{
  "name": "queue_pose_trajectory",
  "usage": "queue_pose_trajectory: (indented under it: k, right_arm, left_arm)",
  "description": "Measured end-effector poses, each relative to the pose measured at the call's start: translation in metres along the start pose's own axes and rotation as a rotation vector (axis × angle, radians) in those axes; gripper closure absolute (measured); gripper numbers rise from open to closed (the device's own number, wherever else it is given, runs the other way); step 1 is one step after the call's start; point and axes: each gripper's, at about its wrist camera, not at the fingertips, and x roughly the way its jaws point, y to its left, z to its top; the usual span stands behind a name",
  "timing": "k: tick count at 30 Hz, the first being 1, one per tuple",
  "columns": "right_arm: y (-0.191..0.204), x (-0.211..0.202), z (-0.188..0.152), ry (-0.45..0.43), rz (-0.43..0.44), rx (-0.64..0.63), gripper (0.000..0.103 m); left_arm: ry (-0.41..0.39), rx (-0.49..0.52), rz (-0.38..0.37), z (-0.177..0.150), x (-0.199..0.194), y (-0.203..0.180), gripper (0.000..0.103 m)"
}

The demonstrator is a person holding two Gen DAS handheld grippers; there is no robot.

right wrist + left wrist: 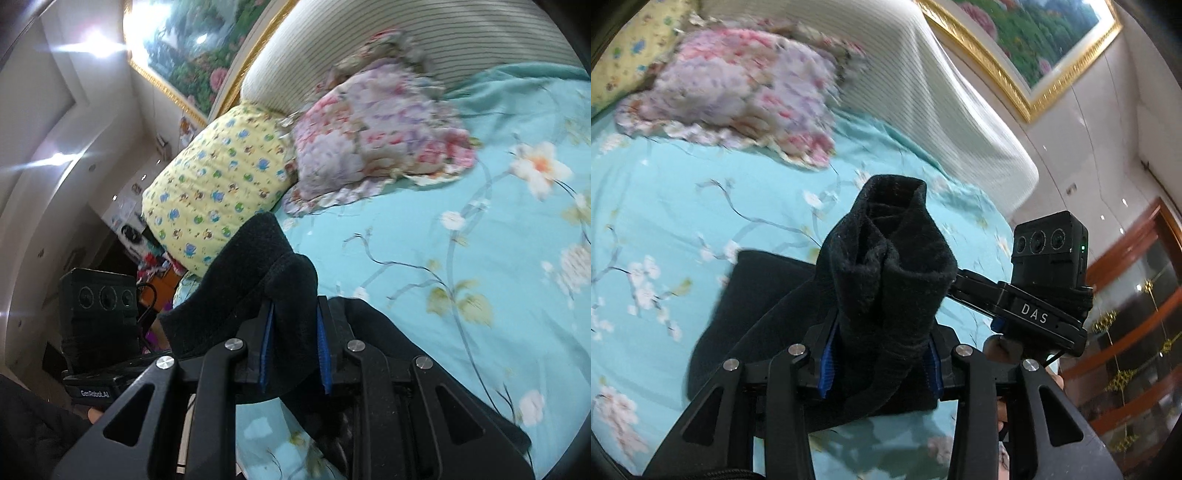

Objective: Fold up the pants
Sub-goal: 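Grasp the folded end of the black pants with both grippers and lift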

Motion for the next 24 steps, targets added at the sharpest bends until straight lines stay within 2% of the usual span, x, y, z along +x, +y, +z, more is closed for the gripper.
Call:
queue_pose_trajectory:
  k: [7,11,24]
  right_arm:
    - [-0.031,-0.029,-0.027,-0.054,-0.015,0.073,0.081]
    - [-0.048,-0.039,-0.041,-0.072,-0.022,0.105,0.081]
    - [-0.085,-0.049,-0.074,-0.098,-0.031,0.196,0.081]
  left_arm:
    - [0.080,0.050,-0.002,-0.015,0.035,-0.026,0.062]
    - [0.136,0.058,-0.020,-0.025,0.054,-0.033,0.055]
    - [0.212,0.119,0.022,-0.041,0.088,-0.042,0.051]
